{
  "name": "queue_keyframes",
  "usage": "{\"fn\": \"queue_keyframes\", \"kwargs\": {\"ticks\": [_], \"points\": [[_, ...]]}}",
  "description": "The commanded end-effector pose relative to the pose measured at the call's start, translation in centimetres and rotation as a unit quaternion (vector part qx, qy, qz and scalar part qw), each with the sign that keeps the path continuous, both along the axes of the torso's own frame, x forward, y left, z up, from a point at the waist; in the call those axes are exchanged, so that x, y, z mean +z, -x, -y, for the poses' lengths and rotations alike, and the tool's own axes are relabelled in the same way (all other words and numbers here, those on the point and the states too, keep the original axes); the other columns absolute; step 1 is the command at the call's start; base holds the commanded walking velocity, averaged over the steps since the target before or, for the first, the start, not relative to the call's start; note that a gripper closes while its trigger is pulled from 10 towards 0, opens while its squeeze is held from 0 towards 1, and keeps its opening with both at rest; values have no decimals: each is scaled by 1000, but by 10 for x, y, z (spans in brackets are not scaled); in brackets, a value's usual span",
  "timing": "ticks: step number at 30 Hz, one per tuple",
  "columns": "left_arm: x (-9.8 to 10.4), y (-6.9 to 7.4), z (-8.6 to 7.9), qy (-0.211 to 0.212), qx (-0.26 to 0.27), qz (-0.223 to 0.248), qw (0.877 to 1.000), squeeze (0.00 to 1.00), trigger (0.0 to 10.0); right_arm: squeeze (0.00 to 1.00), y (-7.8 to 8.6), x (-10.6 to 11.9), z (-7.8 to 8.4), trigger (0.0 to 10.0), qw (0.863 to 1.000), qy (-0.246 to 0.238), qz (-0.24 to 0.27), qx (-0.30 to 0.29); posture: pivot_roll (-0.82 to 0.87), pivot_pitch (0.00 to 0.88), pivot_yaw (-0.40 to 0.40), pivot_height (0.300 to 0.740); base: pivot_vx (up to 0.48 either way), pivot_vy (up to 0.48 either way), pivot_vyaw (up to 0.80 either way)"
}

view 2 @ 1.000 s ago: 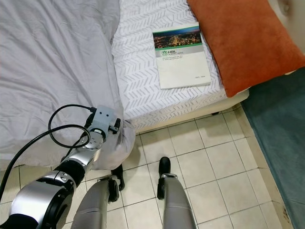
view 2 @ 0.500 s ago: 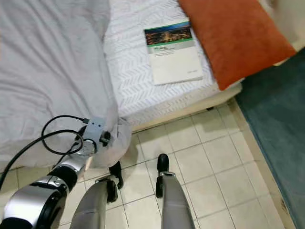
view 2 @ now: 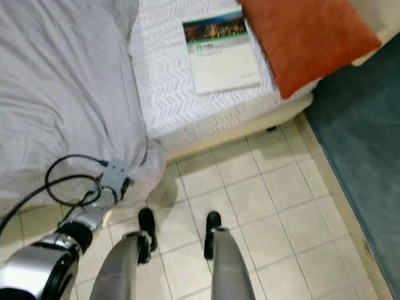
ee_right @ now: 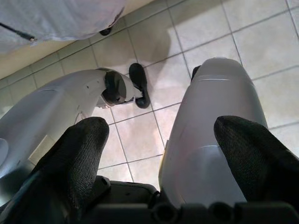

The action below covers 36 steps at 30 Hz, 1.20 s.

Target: Clean up the room

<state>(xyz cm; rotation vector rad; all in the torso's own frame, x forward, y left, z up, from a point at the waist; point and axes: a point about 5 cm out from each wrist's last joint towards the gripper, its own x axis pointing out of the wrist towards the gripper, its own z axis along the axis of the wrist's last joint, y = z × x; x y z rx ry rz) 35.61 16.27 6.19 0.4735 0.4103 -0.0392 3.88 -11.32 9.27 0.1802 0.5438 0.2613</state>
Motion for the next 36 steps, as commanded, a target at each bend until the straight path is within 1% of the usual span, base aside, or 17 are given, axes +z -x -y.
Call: {"fn": "queue_keyframes", "kwargs": {"ticks": [1,11,15,16,20,21,22,23,24,26,27,29,31,32,33,35,36], "points": [[-14,10,-7,10,7,-28,1000,0,0,0,24,0,-26,10000,994,-76,-60,59,-383,658,-31,740,0,0,0],[-6,4,-1,73,11,-14,997,0,0,0,18,-2,-21,10000,994,-68,-51,62,-379,641,-28,740,0,0,0],[3,-2,21,102,-33,-1,994,0,0,0,19,-3,-19,10000,995,-65,-53,60,-374,653,-26,740,0,0,0],[6,-3,38,119,-57,2,991,0,0,0,19,-4,-19,10000,995,-64,-56,59,-368,666,-22,740,0,0,0],[7,-3,51,129,-77,4,989,0,0,0,20,-5,-19,10000,995,-63,-58,58,-367,669,-21,740,0,0,0],[9,0,79,155,-120,4,981,0,0,0,20,-6,-20,10000,994,-64,-60,58,-350,662,-8,740,0,0,0],[9,0,79,155,-120,4,981,0,0,0,20,-6,-20,10000,994,-64,-60,58,-350,662,-8,740,0,0,0],[10,7,108,182,-172,3,968,0,0,0,20,-7,-21,10000,994,-65,-60,58,-341,654,-1,740,0,0,0],[10,7,108,182,-172,3,968,0,0,0,20,-7,-21,10000,994,-65,-60,58,-341,654,-1,740,0,0,0],[9,24,151,223,-254,-3,941,0,0,0,19,-9,-22,10000,994,-67,-59,57,-329,648,7,740,0,0,0],[9,24,151,223,-254,-3,941,0,0,0,19,-9,-22,10000,994,-67,-59,57,-329,648,7,740,0,0,0],[-2,61,197,265,-355,-19,896,0,0,0,19,-12,-20,10000,994,-65,-61,55,-309,646,18,740,0,0,0],[-2,61,197,265,-355,-19,896,0,0,0,19,-12,-20,10000,994,-65,-61,55,-309,646,18,740,0,0,0],[-4,73,209,278,-382,-23,881,0,0,0,19,-13,-19,10000,995,-64,-62,54,-309,646,18,740,0,0,0],[-4,73,209,278,-382,-23,881,0,0,0,19,-13,-19,10000,995,-64,-62,54,-309,646,18,740,0,0,0],[-18,115,235,316,-415,-37,852,0,0,0,23,-17,-16,10000,994,-59,-70,54,-288,640,22,740,0,0,0],[-18,115,235,316,-415,-37,852,0,0,0,23,-17,-16,10000,994,-59,-70,54,-288,640,22,740,0,0,0]]}}
